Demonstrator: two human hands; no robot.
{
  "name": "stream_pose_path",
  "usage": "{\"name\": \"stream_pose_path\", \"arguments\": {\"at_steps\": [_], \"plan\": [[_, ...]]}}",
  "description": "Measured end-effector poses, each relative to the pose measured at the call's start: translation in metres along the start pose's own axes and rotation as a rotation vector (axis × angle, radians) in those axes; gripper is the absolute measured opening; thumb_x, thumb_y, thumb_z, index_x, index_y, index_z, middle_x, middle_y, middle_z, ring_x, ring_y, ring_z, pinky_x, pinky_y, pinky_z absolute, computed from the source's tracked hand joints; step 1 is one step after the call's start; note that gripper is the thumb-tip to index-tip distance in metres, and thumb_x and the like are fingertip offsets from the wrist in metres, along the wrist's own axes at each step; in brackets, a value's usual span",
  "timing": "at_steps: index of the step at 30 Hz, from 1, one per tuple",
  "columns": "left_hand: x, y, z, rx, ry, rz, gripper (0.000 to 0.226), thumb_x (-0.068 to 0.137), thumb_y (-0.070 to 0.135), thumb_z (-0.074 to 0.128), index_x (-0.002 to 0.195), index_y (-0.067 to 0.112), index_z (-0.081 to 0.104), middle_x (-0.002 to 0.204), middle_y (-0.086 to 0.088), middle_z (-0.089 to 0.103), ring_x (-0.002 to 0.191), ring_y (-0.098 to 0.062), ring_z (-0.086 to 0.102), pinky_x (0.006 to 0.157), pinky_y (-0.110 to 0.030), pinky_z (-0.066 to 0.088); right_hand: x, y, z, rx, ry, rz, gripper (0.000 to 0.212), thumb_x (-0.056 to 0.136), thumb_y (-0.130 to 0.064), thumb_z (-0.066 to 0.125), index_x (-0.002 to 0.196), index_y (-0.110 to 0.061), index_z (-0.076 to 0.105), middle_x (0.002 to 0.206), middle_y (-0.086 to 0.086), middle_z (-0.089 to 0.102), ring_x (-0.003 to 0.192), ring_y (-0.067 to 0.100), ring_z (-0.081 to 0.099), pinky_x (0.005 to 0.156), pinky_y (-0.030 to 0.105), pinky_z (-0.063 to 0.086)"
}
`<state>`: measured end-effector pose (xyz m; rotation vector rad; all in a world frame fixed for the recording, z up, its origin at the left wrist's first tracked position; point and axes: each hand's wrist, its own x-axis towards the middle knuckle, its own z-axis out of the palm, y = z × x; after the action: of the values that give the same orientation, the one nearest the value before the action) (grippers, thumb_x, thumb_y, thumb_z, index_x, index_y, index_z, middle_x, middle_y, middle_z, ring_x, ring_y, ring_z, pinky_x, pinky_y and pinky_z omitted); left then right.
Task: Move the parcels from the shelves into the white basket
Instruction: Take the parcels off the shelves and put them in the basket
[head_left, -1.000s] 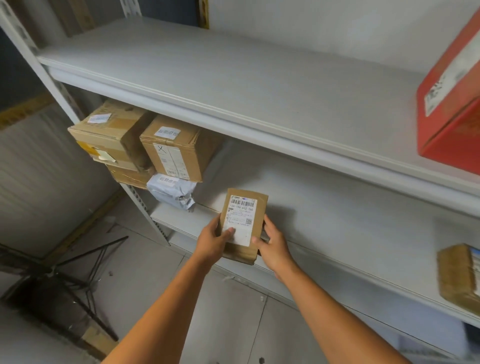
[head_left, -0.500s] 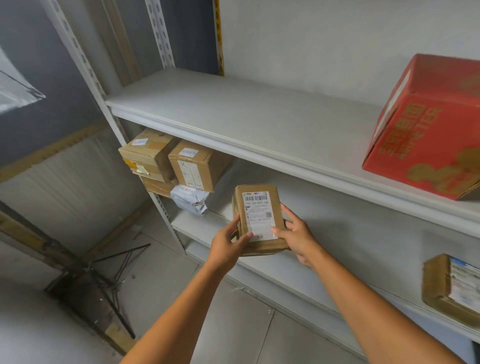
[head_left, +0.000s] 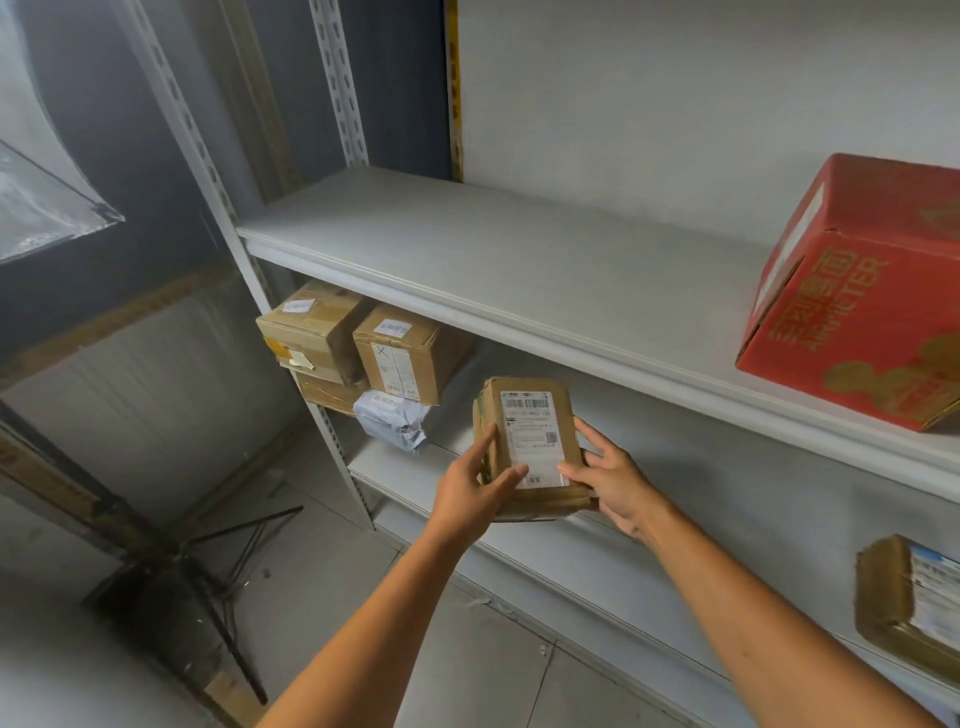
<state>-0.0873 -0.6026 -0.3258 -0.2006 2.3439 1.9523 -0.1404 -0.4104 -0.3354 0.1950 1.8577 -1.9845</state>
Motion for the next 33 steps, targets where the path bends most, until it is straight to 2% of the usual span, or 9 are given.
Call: {"name": "stream_pose_path", "arguments": {"at_steps": [3,5,7,12,18,20,26,30,33], "plan": [[0.009,-0.005,-0.001,-0.188,0.065,-0.046,0.070,0.089,0.019,0.066,0.148,0.027,0.029,0.130,0.000,0.059,0.113,-0.016,0.060,0.094,-0.038,0.052,-0.006,0.002,0.019,-0.147,0.024,-0.086,0.083,0.087,0.004,0.064,0.149,-0.038,0.027,0.140,-0.002,0.053,0.108,0.004,0.059,0.078,0.024,0.057],[0.017,-0.011,-0.005,-0.279,0.070,-0.095,0.066,0.089,0.014,0.065,0.144,0.031,0.034,0.116,0.001,0.065,0.098,-0.013,0.067,0.076,-0.028,0.057,-0.010,0.006,0.032,-0.274,0.004,-0.132,0.091,0.087,-0.002,0.066,0.149,-0.047,0.018,0.138,-0.015,0.046,0.117,0.000,0.047,0.090,0.028,0.053],[0.027,-0.018,-0.010,-0.319,0.046,-0.137,0.062,0.089,0.011,0.064,0.139,0.035,0.035,0.108,-0.002,0.067,0.089,-0.014,0.070,0.066,-0.024,0.056,-0.012,0.012,0.041,-0.364,0.016,-0.156,0.093,0.089,-0.008,0.066,0.148,-0.052,0.011,0.142,-0.017,0.043,0.125,0.003,0.042,0.099,0.033,0.047],[0.047,-0.035,-0.015,-0.349,-0.079,-0.237,0.066,0.091,0.007,0.062,0.142,0.035,0.030,0.114,-0.011,0.066,0.101,-0.029,0.067,0.081,-0.046,0.057,-0.009,0.020,0.051,-0.544,0.108,-0.189,0.091,0.093,-0.008,0.061,0.151,-0.046,0.002,0.151,-0.003,0.039,0.132,0.016,0.044,0.096,0.024,0.047],[0.059,-0.048,-0.011,-0.401,-0.161,-0.265,0.057,0.090,0.001,0.060,0.125,0.041,0.040,0.102,-0.005,0.073,0.092,-0.024,0.071,0.065,-0.038,0.058,-0.014,0.027,0.060,-0.628,0.198,-0.223,0.089,0.095,-0.004,0.055,0.150,-0.046,-0.001,0.155,-0.003,0.032,0.131,0.018,0.045,0.098,0.030,0.048],[0.061,-0.051,-0.008,-0.404,-0.178,-0.273,0.058,0.090,0.002,0.061,0.128,0.040,0.040,0.103,-0.005,0.073,0.093,-0.024,0.071,0.067,-0.040,0.059,-0.014,0.028,0.059,-0.659,0.214,-0.228,0.089,0.095,-0.005,0.054,0.150,-0.047,-0.001,0.155,-0.004,0.030,0.129,0.018,0.047,0.095,0.030,0.050],[0.068,-0.050,0.011,-0.324,-0.205,-0.256,0.066,0.088,0.007,0.065,0.139,0.040,0.037,0.118,-0.006,0.066,0.103,-0.028,0.066,0.082,-0.046,0.058,-0.011,0.035,0.023,-0.412,0.206,-0.111,0.089,0.091,0.001,0.059,0.154,-0.037,0.009,0.152,-0.002,0.039,0.132,0.018,0.044,0.103,0.036,0.047],[0.074,-0.050,0.047,-0.261,-0.312,-0.220,0.069,0.089,0.006,0.064,0.139,0.044,0.037,0.121,0.003,0.063,0.109,-0.021,0.063,0.083,-0.039,0.058,-0.009,0.052,-0.023,-0.196,0.260,-0.024,0.082,0.088,0.003,0.062,0.151,-0.033,0.025,0.147,-0.006,0.046,0.130,0.013,0.046,0.100,0.035,0.048],[0.078,-0.055,0.088,-0.237,-0.379,-0.218,0.070,0.089,0.006,0.063,0.140,0.043,0.034,0.121,0.004,0.064,0.110,-0.020,0.062,0.086,-0.039,0.057,-0.007,0.069,-0.056,-0.140,0.342,-0.005,0.074,0.090,-0.004,0.064,0.149,-0.033,0.030,0.141,-0.006,0.053,0.125,0.013,0.051,0.090,0.025,0.051]]}}
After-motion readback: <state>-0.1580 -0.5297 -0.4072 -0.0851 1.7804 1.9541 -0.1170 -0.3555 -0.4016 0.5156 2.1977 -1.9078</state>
